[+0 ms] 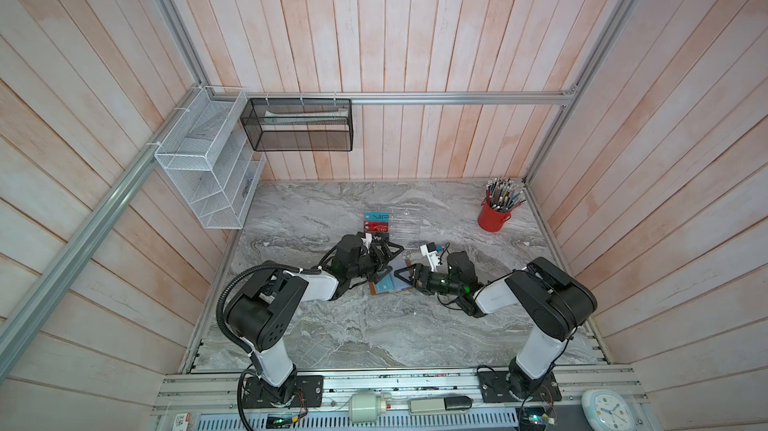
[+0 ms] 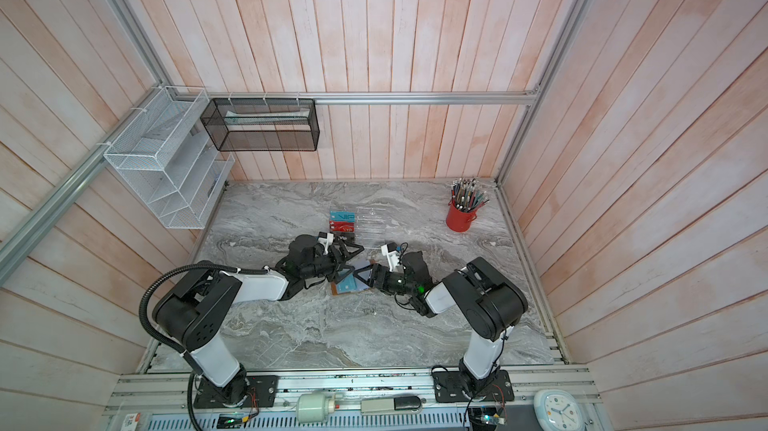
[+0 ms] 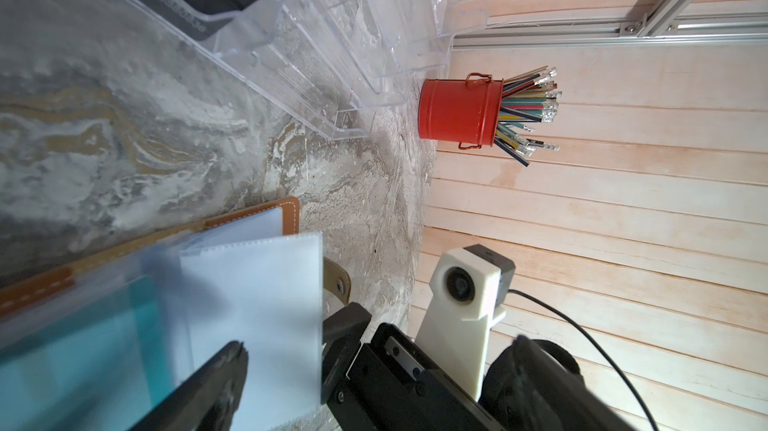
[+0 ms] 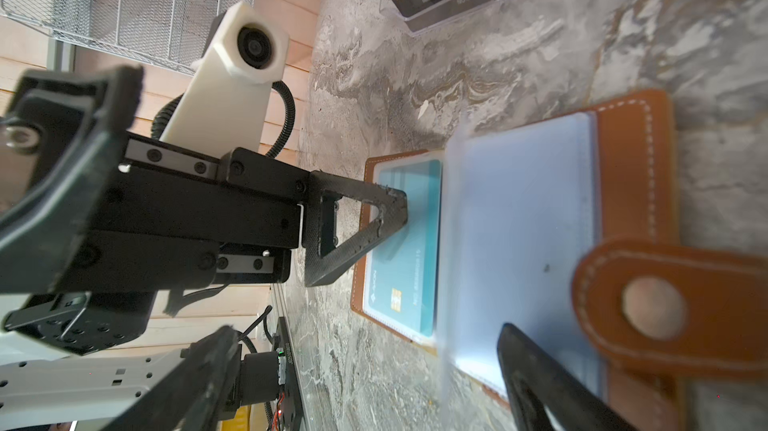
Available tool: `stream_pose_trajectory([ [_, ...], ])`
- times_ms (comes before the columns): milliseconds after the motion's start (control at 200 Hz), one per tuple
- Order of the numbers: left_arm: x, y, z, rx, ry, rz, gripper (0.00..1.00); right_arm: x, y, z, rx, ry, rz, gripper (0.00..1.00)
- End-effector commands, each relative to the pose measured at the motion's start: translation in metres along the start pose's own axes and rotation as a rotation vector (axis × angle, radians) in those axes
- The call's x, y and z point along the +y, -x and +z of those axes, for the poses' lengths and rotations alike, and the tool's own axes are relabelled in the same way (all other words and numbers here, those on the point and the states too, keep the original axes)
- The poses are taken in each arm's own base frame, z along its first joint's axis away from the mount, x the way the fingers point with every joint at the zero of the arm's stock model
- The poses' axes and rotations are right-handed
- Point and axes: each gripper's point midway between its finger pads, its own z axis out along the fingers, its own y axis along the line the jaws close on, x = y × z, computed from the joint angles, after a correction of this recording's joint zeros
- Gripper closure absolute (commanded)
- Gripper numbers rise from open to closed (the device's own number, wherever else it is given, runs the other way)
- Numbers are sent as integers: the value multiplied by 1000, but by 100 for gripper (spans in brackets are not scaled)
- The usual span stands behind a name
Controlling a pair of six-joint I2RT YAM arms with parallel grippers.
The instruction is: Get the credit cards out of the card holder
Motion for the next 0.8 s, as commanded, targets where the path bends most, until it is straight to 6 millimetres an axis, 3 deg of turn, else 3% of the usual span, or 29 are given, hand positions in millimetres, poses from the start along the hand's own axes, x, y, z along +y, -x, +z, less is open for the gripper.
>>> stream_pose_trajectory([
  [0, -8, 3, 7, -1, -26, 8, 0, 5, -2, -8, -8, 3, -9, 2],
  [235, -4, 3, 16, 2, -17, -2, 0, 2, -5, -23, -20, -82, -57, 2],
  [430, 7, 1, 11, -7, 4, -15, 0, 7, -1, -32, -25, -139, -133, 3],
  [795, 18, 8, -2, -30, 10, -35, 0, 8, 0, -5, 36, -36, -111, 5],
])
